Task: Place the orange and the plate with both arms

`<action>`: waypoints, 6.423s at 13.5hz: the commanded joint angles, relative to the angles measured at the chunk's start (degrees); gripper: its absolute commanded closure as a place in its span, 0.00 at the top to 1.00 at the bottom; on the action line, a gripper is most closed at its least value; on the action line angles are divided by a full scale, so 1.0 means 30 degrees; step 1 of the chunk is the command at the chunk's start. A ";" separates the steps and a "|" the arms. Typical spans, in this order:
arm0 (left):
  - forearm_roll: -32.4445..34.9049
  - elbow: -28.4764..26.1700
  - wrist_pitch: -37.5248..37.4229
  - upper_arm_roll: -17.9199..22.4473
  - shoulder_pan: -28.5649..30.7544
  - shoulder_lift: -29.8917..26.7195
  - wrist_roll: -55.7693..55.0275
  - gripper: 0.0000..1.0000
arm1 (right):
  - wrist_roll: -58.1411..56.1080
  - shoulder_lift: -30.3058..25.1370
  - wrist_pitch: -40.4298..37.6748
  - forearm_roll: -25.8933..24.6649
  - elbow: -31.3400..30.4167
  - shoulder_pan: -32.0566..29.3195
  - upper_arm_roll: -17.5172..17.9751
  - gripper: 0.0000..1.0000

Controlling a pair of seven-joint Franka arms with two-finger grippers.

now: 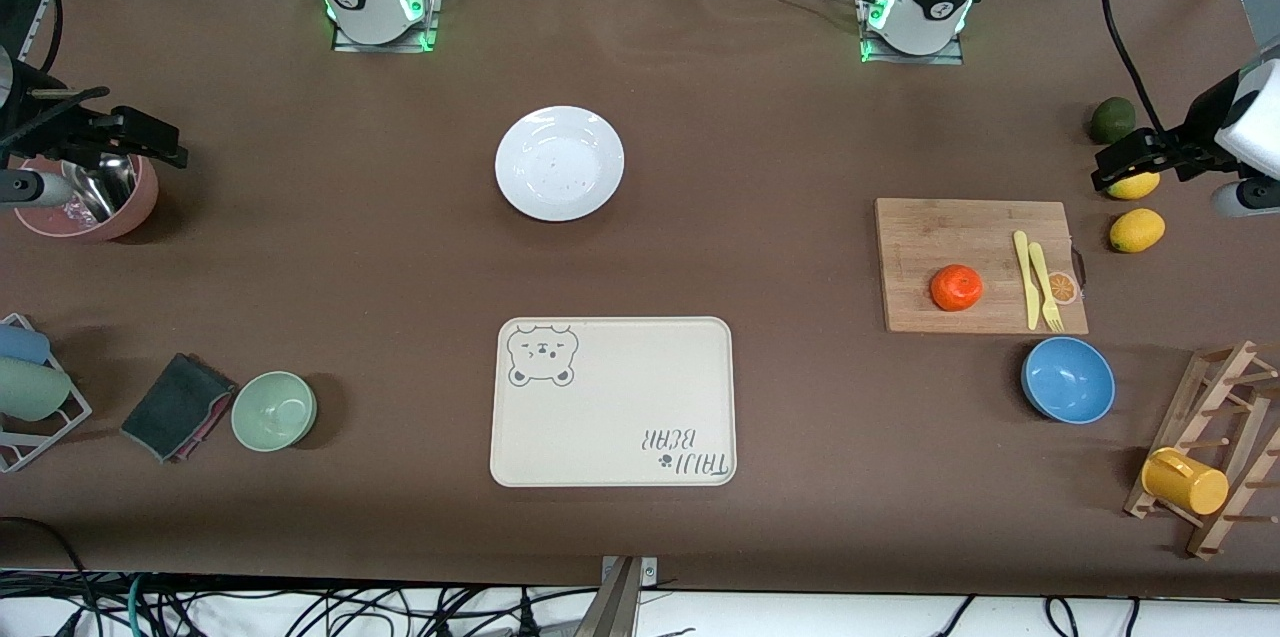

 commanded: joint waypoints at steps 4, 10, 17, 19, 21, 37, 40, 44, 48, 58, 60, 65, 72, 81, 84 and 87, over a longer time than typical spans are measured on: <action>-0.0302 0.0075 -0.0164 -0.0261 0.0062 -0.0010 0.0156 1.00 | -0.0059 0.0074 -0.0114 0.0255 0.0370 -0.0061 -0.0018 1.00; -0.0302 0.0075 -0.0164 -0.0232 0.0032 -0.0010 0.0156 1.00 | -0.0264 0.0074 -0.0114 0.0255 0.0370 -0.0149 -0.0047 1.00; -0.0302 0.0075 -0.0164 -0.0232 0.0032 -0.0010 0.0156 1.00 | -0.0264 0.0103 0.0121 0.0284 0.0311 -0.0178 -0.0047 1.00; -0.0302 0.0075 -0.0164 -0.0261 0.0032 0.0019 0.0156 1.00 | -0.0264 0.0103 0.0121 0.0284 0.0311 -0.0178 -0.0047 1.00; -0.0302 0.0075 -0.0164 -0.0261 0.0032 0.0019 0.0156 1.00 | -0.0264 0.0103 0.0121 0.0314 0.0253 -0.0149 -0.0047 1.00; -0.0332 0.0075 -0.0164 -0.0290 0.0003 0.0019 0.0156 1.00 | 0.0000 0.0103 0.0091 0.0607 -0.0040 -0.0149 -0.0018 1.00; -0.0332 0.0075 -0.0164 -0.0261 0.0032 0.0019 0.0156 1.00 | 0.0000 0.0103 0.0121 0.0607 -0.0041 -0.0149 -0.0018 1.00; -0.0332 0.0075 -0.0164 -0.0261 0.0032 0.0019 0.0156 1.00 | 0.0000 0.0103 0.0091 0.0607 -0.0041 -0.0149 0.0012 1.00; -0.0332 0.0075 -0.0164 -0.0261 0.0032 0.0019 0.0156 1.00 | 0.0000 0.0103 0.0121 0.0607 -0.0070 -0.0149 0.0011 1.00; -0.0332 0.0075 -0.0164 -0.0290 0.0002 0.0137 0.0156 1.00 | -0.0030 0.0074 0.0092 0.0607 -0.0040 -0.0149 0.0012 1.00; -0.0332 0.0075 -0.0164 -0.0290 0.0002 0.0137 0.0156 1.00 | -0.0030 0.0074 0.0091 0.0607 -0.0070 -0.0149 0.0012 1.00; -0.0332 0.0075 -0.0164 -0.0290 0.0002 0.0137 0.0156 1.00 | -0.0088 0.0074 0.0033 0.0607 -0.0070 -0.0149 -0.0018 1.00; -0.0332 0.0075 -0.0223 -0.0290 0.0002 0.0195 0.0156 1.00 | -0.0059 0.0074 0.0091 0.0607 -0.0070 -0.0149 -0.0018 1.00; -0.0624 0.0511 0.0099 -0.0261 -0.0027 0.0983 -0.0108 1.00 | -0.0059 0.0103 0.0091 0.0607 -0.0099 -0.0149 -0.0018 1.00; -0.0565 0.0719 0.0360 -0.0290 -0.0231 0.1366 -0.0108 1.00 | -0.0059 0.0103 0.0121 0.0607 -0.0099 -0.0149 -0.0018 1.00; -0.0595 0.0778 0.1327 -0.0290 -0.0203 0.1806 -0.0137 1.00 | -0.0059 0.0103 0.0121 0.0607 -0.0099 -0.0149 -0.0018 1.00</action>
